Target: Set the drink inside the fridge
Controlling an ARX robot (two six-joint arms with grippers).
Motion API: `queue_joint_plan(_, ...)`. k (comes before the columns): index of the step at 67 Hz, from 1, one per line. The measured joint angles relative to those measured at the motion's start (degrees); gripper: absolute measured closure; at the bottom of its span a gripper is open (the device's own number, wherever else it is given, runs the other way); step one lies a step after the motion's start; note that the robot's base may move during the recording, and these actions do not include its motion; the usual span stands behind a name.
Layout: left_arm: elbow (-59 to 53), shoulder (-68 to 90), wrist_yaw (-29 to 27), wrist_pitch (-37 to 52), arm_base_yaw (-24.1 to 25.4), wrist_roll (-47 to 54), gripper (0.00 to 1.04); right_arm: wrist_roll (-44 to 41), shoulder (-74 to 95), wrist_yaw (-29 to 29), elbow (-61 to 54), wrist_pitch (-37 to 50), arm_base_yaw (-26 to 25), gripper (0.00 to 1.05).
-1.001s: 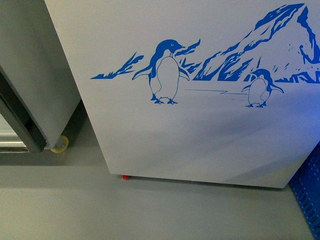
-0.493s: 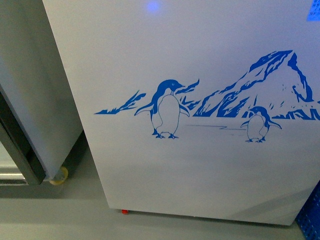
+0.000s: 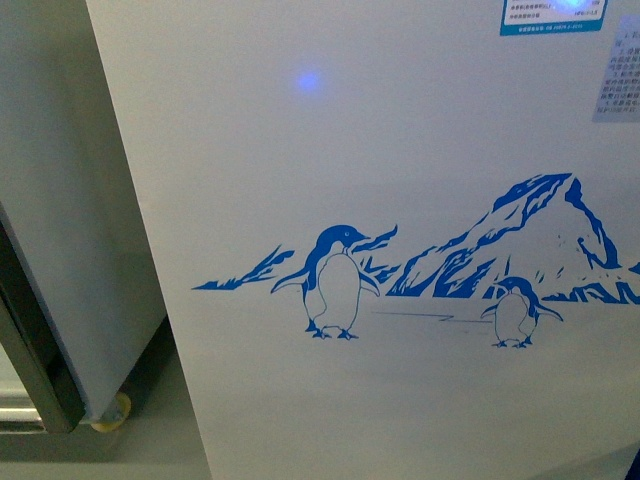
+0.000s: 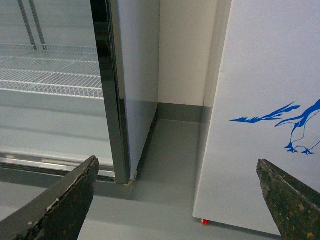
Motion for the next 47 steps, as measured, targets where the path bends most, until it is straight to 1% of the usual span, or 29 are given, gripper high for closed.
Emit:
queue_joint_plan(9, 0.0, 0.0, 0.0, 0.0, 0.0, 0.0, 0.08, 2.6, -7.1, 1.2, -1.0, -1.6, 4.1, 0.66)
queue_joint_plan(17, 0.0, 0.0, 0.0, 0.0, 0.0, 0.0, 0.08, 4.4, -12.3, 4.4, -1.0, -3.3, 8.8, 0.66)
queue_joint_plan(30, 0.0, 0.0, 0.0, 0.0, 0.0, 0.0, 0.08, 7.1, -19.8, 9.7, -1.0, -7.0, 15.0, 0.66)
queue_joint_plan(36, 0.0, 0.0, 0.0, 0.0, 0.0, 0.0, 0.08, 7.3, -25.7, 16.7, -0.7, -11.4, 20.5, 0.66)
queue_joint_plan(41, 0.0, 0.0, 0.0, 0.0, 0.0, 0.0, 0.08, 6.6, -31.1, 23.7, -0.6, -14.9, 26.4, 0.66)
queue_joint_plan(45, 0.0, 0.0, 0.0, 0.0, 0.0, 0.0, 0.08, 5.7, -34.3, 28.9, -0.5, -16.5, 31.5, 0.66)
queue_joint_plan(47, 0.0, 0.0, 0.0, 0.0, 0.0, 0.0, 0.08, 5.3, -34.7, 30.2, -0.5, -16.5, 32.8, 0.66)
